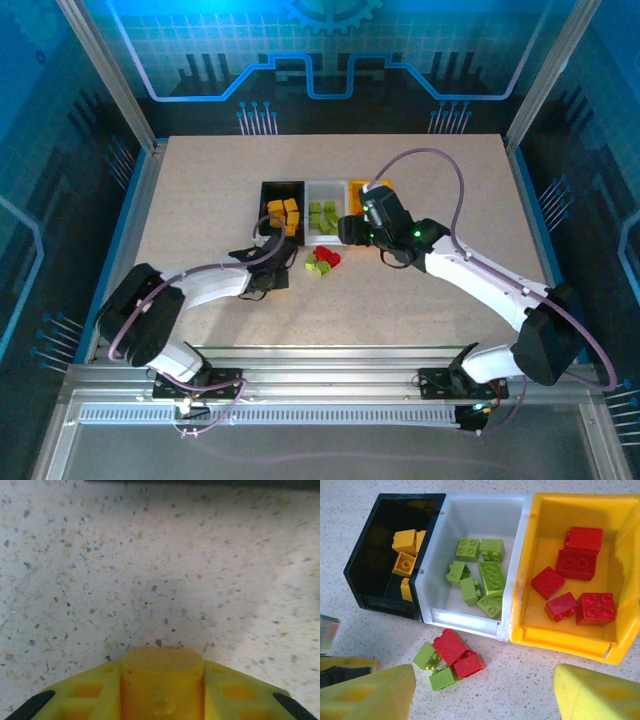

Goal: Sort the legos into containers by color

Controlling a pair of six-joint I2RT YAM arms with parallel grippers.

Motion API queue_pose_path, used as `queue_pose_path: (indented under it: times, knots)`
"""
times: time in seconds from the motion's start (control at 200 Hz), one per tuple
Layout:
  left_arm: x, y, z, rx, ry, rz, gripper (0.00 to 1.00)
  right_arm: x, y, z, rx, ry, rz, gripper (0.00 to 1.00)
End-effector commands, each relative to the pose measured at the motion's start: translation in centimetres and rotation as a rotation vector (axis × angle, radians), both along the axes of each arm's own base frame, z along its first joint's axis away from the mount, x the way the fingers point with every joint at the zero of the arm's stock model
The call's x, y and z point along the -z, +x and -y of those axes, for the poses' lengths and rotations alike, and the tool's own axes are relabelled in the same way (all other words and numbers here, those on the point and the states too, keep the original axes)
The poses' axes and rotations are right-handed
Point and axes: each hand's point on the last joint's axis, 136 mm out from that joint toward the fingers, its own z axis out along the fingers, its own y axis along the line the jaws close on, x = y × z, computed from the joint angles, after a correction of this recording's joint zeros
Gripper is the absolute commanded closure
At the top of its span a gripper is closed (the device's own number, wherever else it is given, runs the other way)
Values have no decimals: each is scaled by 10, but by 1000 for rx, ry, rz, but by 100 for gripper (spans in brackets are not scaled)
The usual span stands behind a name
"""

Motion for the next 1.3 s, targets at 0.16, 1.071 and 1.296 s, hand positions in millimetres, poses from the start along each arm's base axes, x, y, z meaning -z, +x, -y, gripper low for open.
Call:
queue_pose_path:
  times: [0.16, 1.071, 1.296]
  knots:
    - [-117, 70, 17, -47, -180, 248, 68, 5, 0, 7, 33, 23, -11, 26]
    - [-149, 166, 19, -141, -291, 314, 1, 94, -32, -53, -8, 60, -269, 20]
    - [-162, 97, 34, -68, -362, 366, 1, 117, -20, -66, 142, 81, -324, 29]
